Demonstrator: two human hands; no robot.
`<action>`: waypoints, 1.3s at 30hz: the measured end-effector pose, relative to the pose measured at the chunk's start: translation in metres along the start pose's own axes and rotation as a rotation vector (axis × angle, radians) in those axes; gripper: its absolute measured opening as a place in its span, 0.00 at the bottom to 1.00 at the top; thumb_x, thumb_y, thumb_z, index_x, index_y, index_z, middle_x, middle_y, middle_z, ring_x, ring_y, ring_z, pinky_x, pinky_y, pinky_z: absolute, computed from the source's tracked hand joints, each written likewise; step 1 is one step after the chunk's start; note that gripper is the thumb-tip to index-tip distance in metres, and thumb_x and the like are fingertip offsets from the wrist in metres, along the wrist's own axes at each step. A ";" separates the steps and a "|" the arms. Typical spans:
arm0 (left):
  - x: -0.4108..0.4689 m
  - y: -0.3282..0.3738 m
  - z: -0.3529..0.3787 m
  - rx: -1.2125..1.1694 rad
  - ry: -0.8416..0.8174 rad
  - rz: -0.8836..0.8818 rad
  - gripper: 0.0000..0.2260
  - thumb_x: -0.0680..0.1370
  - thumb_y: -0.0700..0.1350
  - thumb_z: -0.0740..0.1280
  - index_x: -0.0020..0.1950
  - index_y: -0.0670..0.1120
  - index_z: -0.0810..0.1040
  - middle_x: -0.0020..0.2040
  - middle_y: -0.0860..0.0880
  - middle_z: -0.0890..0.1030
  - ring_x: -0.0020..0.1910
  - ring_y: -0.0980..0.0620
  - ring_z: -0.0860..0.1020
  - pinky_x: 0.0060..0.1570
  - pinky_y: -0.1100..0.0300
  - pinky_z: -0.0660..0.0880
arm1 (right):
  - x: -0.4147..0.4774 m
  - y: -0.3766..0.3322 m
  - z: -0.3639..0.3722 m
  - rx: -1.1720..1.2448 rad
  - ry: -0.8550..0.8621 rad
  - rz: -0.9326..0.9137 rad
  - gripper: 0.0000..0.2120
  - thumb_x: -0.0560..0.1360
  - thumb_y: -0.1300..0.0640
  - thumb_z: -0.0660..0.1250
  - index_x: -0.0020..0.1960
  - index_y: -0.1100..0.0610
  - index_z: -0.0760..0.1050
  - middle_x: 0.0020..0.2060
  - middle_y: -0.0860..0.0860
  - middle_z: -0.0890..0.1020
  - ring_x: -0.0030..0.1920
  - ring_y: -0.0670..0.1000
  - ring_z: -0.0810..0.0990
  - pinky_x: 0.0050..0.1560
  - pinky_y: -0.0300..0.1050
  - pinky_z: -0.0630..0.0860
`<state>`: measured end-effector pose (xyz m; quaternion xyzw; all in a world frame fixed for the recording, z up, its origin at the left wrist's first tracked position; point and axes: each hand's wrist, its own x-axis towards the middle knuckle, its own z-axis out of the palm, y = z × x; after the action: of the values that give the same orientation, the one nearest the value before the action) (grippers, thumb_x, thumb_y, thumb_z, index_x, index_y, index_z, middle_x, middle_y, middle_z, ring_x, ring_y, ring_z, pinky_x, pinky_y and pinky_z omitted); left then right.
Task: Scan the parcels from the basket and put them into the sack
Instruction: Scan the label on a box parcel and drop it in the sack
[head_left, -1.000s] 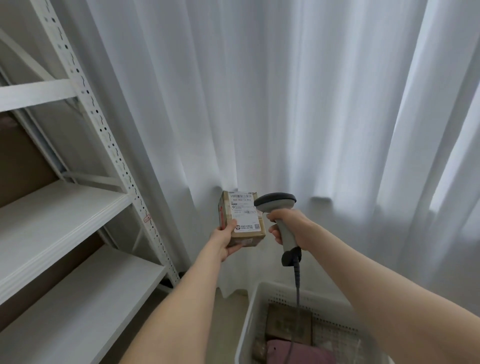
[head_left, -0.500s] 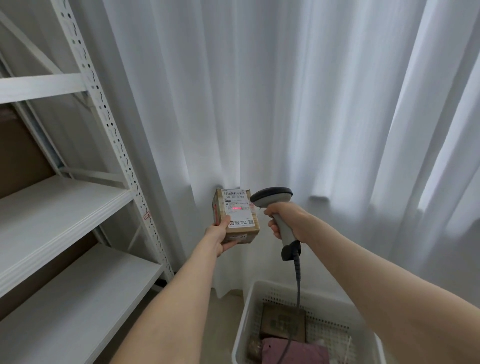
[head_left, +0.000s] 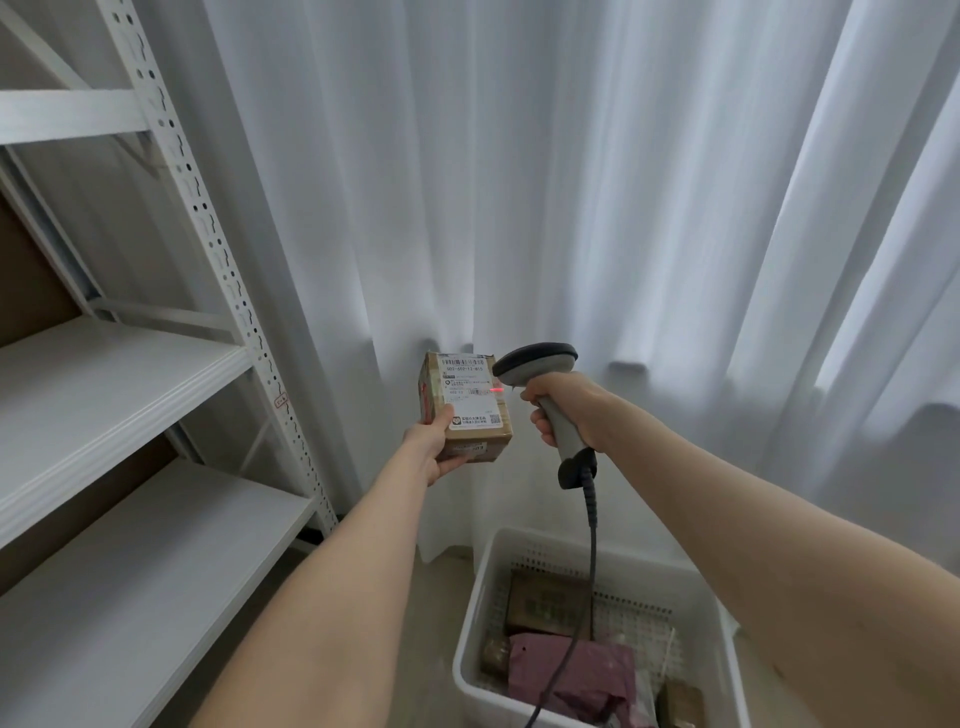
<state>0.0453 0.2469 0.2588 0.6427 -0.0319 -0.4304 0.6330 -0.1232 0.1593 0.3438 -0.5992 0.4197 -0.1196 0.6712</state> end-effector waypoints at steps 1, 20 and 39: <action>0.000 -0.001 -0.001 0.003 0.002 -0.003 0.20 0.78 0.50 0.66 0.66 0.42 0.70 0.57 0.41 0.79 0.54 0.41 0.78 0.42 0.49 0.79 | 0.000 0.001 0.001 0.003 0.002 0.002 0.03 0.74 0.63 0.65 0.47 0.61 0.71 0.25 0.53 0.75 0.23 0.49 0.72 0.27 0.39 0.74; -0.023 -0.022 -0.001 0.017 -0.029 -0.033 0.20 0.78 0.50 0.66 0.67 0.44 0.70 0.58 0.41 0.79 0.55 0.41 0.78 0.44 0.49 0.79 | -0.028 0.023 -0.002 0.047 0.010 0.010 0.04 0.75 0.60 0.66 0.47 0.60 0.72 0.25 0.53 0.75 0.23 0.49 0.72 0.27 0.38 0.74; -0.204 -0.130 -0.067 0.038 0.139 -0.008 0.25 0.71 0.51 0.74 0.63 0.41 0.74 0.50 0.43 0.82 0.49 0.46 0.80 0.48 0.50 0.79 | -0.188 0.130 0.018 0.333 -0.133 0.039 0.10 0.76 0.58 0.68 0.53 0.62 0.73 0.29 0.55 0.78 0.26 0.50 0.76 0.28 0.41 0.76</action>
<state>-0.1085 0.4448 0.2421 0.6832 0.0064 -0.3865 0.6195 -0.2715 0.3298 0.3041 -0.4781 0.3604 -0.1346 0.7895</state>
